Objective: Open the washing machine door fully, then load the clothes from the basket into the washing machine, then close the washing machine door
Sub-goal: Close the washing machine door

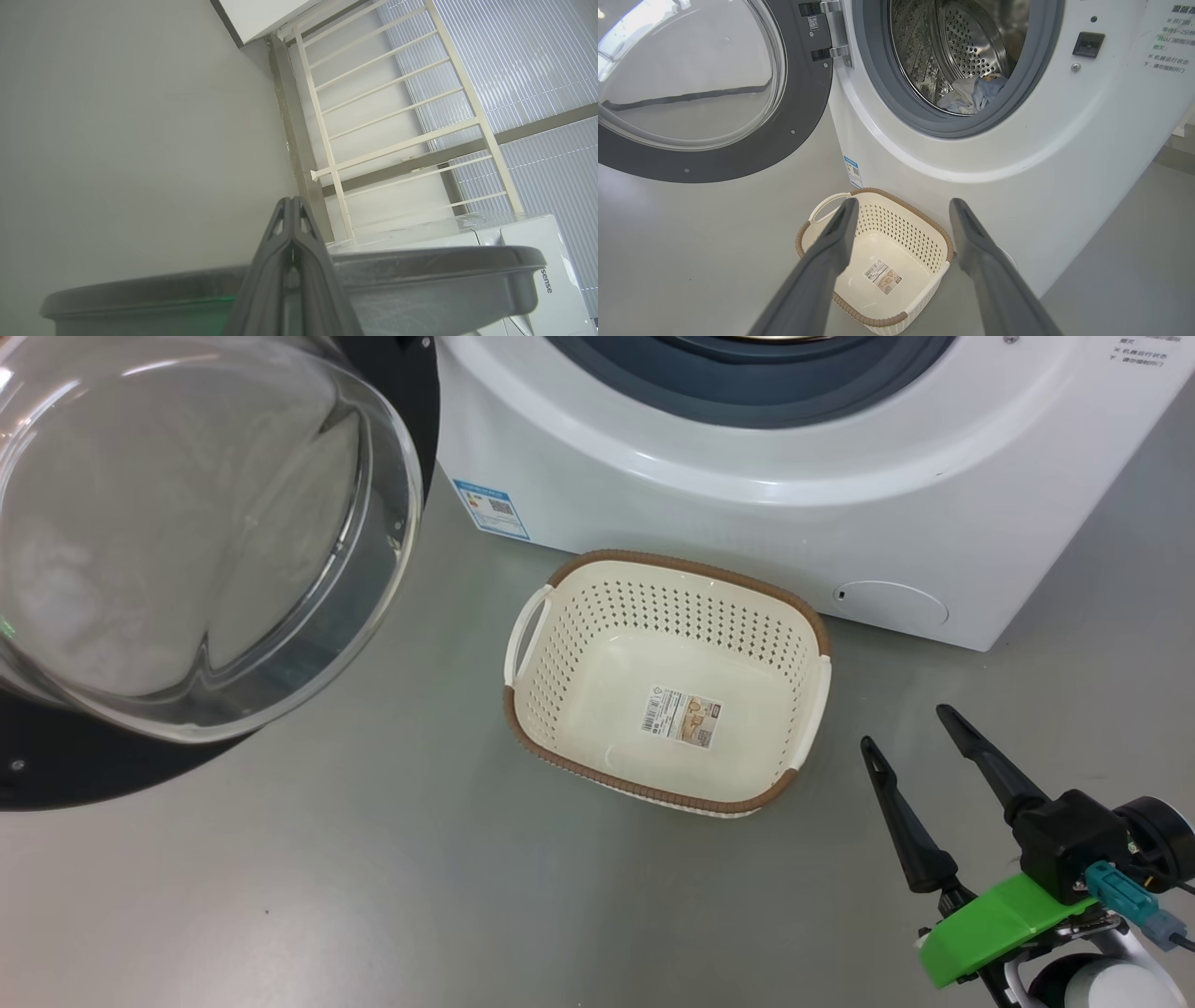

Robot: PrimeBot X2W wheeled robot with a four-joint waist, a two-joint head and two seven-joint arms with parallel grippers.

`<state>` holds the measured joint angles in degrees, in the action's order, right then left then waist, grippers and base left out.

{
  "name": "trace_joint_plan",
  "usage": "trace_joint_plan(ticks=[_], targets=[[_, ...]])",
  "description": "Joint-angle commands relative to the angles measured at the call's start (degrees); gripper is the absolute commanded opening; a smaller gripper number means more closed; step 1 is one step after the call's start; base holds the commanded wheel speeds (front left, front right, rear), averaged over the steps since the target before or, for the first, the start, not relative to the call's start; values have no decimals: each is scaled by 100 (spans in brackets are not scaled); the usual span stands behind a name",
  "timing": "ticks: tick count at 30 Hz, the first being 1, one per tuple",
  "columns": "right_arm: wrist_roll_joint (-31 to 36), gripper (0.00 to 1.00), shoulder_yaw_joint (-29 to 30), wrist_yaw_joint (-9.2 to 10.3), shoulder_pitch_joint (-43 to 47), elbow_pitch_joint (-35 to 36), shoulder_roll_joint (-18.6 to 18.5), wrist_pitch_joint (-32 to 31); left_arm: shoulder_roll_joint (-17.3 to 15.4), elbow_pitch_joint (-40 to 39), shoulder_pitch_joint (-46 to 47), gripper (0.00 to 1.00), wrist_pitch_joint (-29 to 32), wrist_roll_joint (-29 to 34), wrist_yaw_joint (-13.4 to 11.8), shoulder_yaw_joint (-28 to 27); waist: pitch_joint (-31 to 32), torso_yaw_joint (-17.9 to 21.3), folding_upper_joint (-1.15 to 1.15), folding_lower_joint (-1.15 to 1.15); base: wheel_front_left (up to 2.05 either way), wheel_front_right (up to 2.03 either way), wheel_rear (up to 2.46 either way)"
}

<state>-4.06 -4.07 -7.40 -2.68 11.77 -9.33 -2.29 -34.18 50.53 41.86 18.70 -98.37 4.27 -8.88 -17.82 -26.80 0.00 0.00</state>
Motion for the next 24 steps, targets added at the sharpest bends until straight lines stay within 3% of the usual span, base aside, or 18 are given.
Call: trace_joint_plan(ticks=[1, 10, 24], targets=[[24, 100, -121, -9, -149, 163, -2, 0, -415, -89, 156, 0, 120, 62, 98, -110, 1, -10, 0, 0, 0, 0, 0], [32, 100, -117, -9, -167, 150, 20, 14, -358, -279, -1, 0, 783, -151, 265, -140, 16, -82, 0, 0, 0, 0, 0], [53, 100, -86, -9, -134, 38, 143, 109, -256, -931, -569, 0, 1646, -518, 317, -331, 168, -142, 0, 0, 0, 0, 0]])
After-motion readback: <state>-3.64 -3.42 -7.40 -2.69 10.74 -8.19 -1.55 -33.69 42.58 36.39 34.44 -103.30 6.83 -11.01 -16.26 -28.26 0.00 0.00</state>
